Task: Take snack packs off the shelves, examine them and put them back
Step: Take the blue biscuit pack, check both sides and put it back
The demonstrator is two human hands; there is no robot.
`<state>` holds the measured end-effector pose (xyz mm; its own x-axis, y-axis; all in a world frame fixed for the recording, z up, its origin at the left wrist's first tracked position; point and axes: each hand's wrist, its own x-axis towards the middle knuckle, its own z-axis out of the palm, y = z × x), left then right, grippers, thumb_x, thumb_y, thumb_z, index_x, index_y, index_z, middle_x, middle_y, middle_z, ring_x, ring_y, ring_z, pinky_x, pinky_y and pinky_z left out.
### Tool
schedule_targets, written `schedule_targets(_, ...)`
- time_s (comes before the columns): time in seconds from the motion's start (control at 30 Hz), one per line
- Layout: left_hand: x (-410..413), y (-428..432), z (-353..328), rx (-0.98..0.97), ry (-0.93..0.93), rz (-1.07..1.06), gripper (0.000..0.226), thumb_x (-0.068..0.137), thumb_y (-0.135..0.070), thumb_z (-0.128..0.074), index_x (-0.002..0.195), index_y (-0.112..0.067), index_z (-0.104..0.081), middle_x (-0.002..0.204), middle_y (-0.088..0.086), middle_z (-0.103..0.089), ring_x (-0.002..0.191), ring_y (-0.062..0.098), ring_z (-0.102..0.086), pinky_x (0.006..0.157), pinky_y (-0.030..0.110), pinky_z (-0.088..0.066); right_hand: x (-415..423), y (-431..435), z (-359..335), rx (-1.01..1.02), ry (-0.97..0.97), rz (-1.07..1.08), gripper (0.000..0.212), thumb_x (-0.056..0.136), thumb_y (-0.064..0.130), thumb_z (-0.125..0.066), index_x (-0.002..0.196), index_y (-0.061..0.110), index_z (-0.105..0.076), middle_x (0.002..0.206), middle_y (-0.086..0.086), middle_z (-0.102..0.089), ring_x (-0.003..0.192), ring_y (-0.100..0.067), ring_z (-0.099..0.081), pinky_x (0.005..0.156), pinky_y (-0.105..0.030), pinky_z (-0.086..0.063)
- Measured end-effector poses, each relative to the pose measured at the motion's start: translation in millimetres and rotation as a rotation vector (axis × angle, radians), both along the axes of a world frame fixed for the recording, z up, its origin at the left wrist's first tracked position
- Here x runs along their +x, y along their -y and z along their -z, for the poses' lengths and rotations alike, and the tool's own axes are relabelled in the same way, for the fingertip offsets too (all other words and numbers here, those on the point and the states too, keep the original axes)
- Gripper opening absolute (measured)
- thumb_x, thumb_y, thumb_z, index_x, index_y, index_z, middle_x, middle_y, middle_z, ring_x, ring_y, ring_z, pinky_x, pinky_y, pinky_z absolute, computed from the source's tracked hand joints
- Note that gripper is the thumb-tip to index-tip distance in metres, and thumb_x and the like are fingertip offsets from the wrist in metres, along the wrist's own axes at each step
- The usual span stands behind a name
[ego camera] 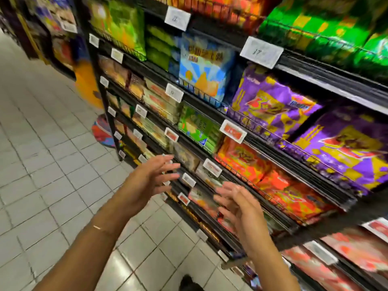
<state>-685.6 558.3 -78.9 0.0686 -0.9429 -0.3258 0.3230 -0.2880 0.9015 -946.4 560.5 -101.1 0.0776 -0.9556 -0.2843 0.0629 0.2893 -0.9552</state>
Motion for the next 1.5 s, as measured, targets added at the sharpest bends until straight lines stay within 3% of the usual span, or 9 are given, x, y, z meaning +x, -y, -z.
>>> schedule_targets(0.27, 27, 224, -69, -0.274, 0.077, -0.054, 0.037, 0.106, -0.031, -0.056, 0.142, -0.021, -0.056, 0.132, -0.004, -0.068, 0.126, 0.019, -0.065, 0.095, 0.036, -0.046, 56, 148, -56, -0.286, 0.066, 0.097, 0.036, 0.092, 0.038, -0.064, 0.124, 0.02, -0.067, 0.125, -0.001, -0.074, 0.119, -0.025, -0.069, 0.094, -0.039, -0.054)
schedule_targets(0.4, 43, 306, -95, -0.385, 0.227, -0.178, 0.049, 0.107, -0.018, -0.057, 0.152, -0.012, -0.04, 0.141, 0.002, -0.055, 0.111, 0.007, -0.058, 0.075, 0.014, -0.047, 92, 213, -77, -0.478, 0.096, 0.124, 0.064, 0.086, 0.036, -0.064, 0.147, 0.025, -0.049, 0.131, 0.025, -0.064, 0.125, -0.013, -0.064, 0.096, -0.036, -0.058)
schedule_targets(0.6, 59, 361, -82, -0.514, 0.504, -0.117, 0.033, 0.097, -0.017, -0.075, 0.11, -0.025, -0.046, 0.085, -0.036, -0.061, 0.076, -0.031, -0.058, 0.067, -0.001, -0.047, 121, 250, -75, -0.605, 0.06, 0.203, 0.067, 0.09, 0.047, -0.062, 0.148, 0.033, -0.031, 0.109, 0.052, -0.06, 0.115, -0.012, -0.07, 0.086, -0.031, -0.062)
schedule_targets(0.77, 75, 383, -91, -0.611, 0.562, -0.2, 0.021, 0.086, -0.032, -0.084, 0.096, -0.022, -0.068, 0.09, -0.014, -0.076, 0.08, -0.002, -0.069, 0.068, 0.016, -0.053, 128, 267, -69, -0.657, 0.029, 0.258, 0.059, 0.095, 0.027, -0.06, 0.15, 0.02, -0.039, 0.106, 0.034, -0.071, 0.098, -0.014, -0.075, 0.063, -0.021, -0.055)
schedule_targets(0.93, 75, 402, -104, -0.589, 0.559, -0.282, 0.033, 0.083, -0.033, -0.085, 0.083, -0.012, -0.061, 0.083, 0.001, -0.065, 0.066, 0.006, -0.058, 0.059, 0.021, -0.049, 134, 282, -82, -0.69, 0.005, 0.33, 0.059, 0.09, 0.023, -0.062, 0.148, 0.013, -0.051, 0.069, -0.021, -0.055, 0.064, -0.007, -0.052, 0.065, -0.018, -0.043)
schedule_targets(1.1, 97, 404, -120, -0.5, 0.612, -0.193, 0.016, 0.086, -0.034, -0.072, 0.086, -0.018, -0.067, 0.082, -0.009, -0.072, 0.069, 0.006, -0.062, 0.061, 0.029, -0.055, 138, 284, -91, -0.798, -0.037, 0.364, 0.039, 0.092, 0.015, -0.061, 0.13, 0.022, -0.061, 0.111, 0.007, -0.068, 0.095, -0.011, -0.06, 0.084, -0.024, -0.05)
schedule_targets(1.17, 111, 391, -122, -0.449, 0.661, -0.09, 0.036, 0.08, -0.049, -0.071, 0.068, -0.02, -0.054, 0.055, -0.014, -0.054, 0.046, 0.004, -0.049, 0.044, 0.021, -0.039, 146, 280, -89, -0.806, 0.064, 0.319, 0.035, 0.092, 0.012, -0.062, 0.126, 0.014, -0.059, 0.121, -0.002, -0.064, 0.112, -0.019, -0.059, 0.096, -0.037, -0.05)
schedule_targets(1.3, 138, 359, -102, -0.34, 0.59, 0.089, 0.052, 0.084, -0.07, -0.071, 0.081, -0.02, -0.059, 0.064, 0.004, -0.056, 0.049, 0.014, -0.054, 0.041, 0.023, -0.041, 181, 271, -86, -0.593, 0.424, 0.304, 0.039, 0.086, 0.005, -0.061, 0.123, 0.009, -0.049, 0.117, -0.014, -0.058, 0.106, -0.027, -0.056, 0.092, -0.042, -0.047)
schedule_targets(1.5, 186, 315, -70, -0.103, 0.346, 0.15, 0.042, 0.1, -0.05, -0.063, 0.092, -0.012, -0.079, 0.099, 0.015, -0.08, 0.094, 0.035, -0.078, 0.085, 0.06, -0.062, 237, 253, -72, -0.37, 0.373, 0.316, 0.067, 0.086, 0.014, -0.06, 0.149, 0.007, -0.038, 0.136, -0.014, -0.06, 0.109, -0.021, -0.07, 0.089, -0.034, -0.058)
